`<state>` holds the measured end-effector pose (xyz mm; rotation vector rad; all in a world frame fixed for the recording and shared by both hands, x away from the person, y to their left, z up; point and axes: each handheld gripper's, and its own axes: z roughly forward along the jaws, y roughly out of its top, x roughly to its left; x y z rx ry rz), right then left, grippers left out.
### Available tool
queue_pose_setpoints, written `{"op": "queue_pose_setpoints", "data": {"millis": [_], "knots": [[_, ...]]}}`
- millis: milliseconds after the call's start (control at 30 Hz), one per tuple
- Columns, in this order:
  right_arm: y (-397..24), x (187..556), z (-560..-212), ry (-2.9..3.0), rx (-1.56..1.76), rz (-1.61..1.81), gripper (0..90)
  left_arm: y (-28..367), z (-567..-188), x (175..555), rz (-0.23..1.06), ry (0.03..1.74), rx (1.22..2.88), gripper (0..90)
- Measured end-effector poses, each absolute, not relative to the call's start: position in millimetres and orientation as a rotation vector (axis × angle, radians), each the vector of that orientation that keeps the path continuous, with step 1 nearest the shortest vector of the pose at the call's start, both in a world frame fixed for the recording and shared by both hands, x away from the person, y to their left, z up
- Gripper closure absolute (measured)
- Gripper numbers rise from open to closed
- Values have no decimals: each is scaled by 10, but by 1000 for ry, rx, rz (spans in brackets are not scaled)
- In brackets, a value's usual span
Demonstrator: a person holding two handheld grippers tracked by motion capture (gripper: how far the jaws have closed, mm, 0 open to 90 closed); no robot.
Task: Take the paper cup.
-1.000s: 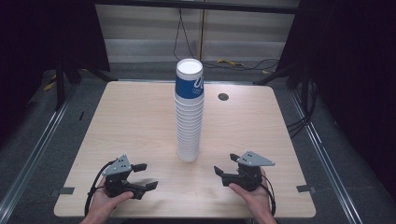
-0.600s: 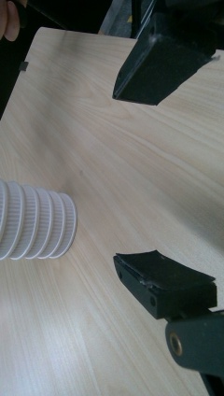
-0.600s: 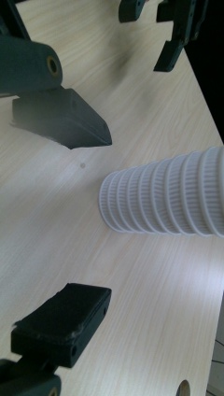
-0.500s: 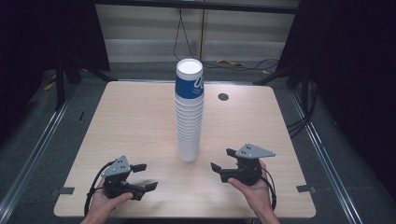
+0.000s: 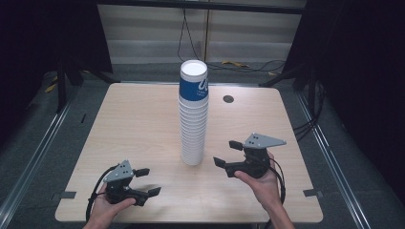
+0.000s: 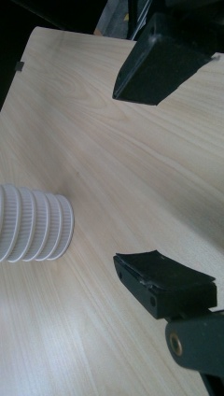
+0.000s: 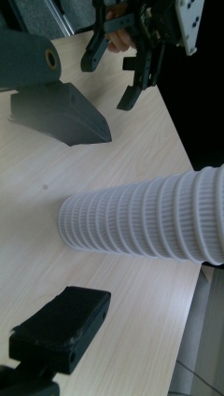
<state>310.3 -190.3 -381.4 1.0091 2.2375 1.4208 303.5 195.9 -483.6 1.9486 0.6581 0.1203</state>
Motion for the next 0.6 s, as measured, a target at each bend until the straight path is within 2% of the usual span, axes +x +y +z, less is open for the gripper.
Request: {"op": "queue_pose_setpoints", "data": {"millis": [600], "knots": [[-1738, 3256, -3591, 2261, 916, 1471, 217, 1970, -4825, 2993, 107, 657, 1943, 173]]}}
